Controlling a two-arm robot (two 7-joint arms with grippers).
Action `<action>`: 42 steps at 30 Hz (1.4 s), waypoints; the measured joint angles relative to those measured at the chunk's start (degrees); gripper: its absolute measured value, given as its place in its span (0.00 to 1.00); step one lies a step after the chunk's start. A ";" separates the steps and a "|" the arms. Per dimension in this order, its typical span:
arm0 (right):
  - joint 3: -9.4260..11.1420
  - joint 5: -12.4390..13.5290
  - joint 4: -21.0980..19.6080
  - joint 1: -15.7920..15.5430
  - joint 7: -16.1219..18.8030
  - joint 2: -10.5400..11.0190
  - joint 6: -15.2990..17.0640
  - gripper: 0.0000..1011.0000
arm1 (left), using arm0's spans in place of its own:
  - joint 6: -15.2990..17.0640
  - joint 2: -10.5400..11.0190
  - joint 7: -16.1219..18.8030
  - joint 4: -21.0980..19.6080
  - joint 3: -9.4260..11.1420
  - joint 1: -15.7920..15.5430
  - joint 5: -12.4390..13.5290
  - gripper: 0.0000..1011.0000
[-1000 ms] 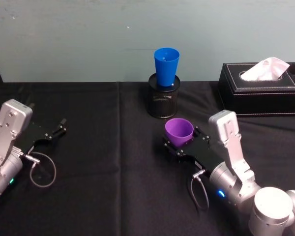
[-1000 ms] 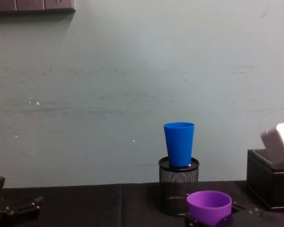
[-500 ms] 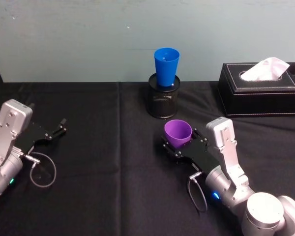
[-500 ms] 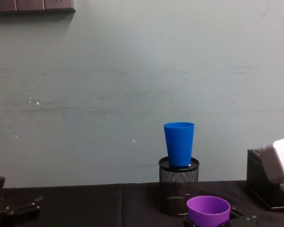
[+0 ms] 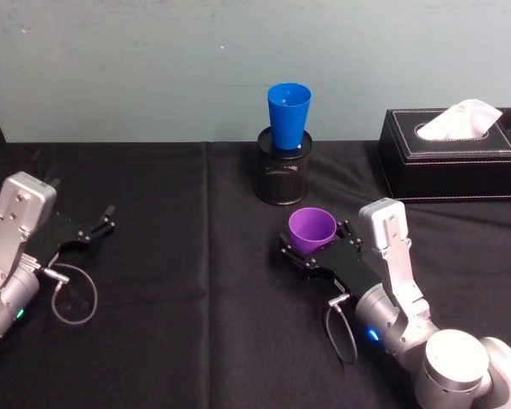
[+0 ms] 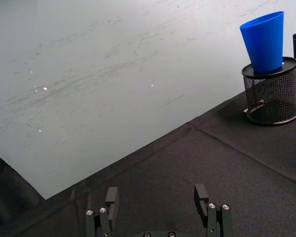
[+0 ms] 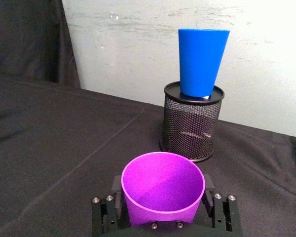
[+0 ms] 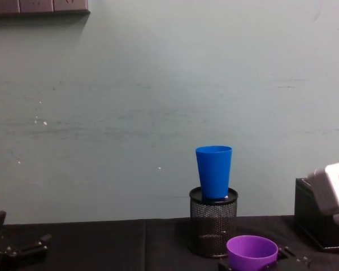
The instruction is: Pick up one cup with a gripper and tap it against the other cup.
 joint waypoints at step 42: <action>4.83 -14.93 -10.59 -0.48 -11.29 0.77 11.80 0.99 | 0.00 0.00 0.00 0.00 0.00 0.00 0.00 0.99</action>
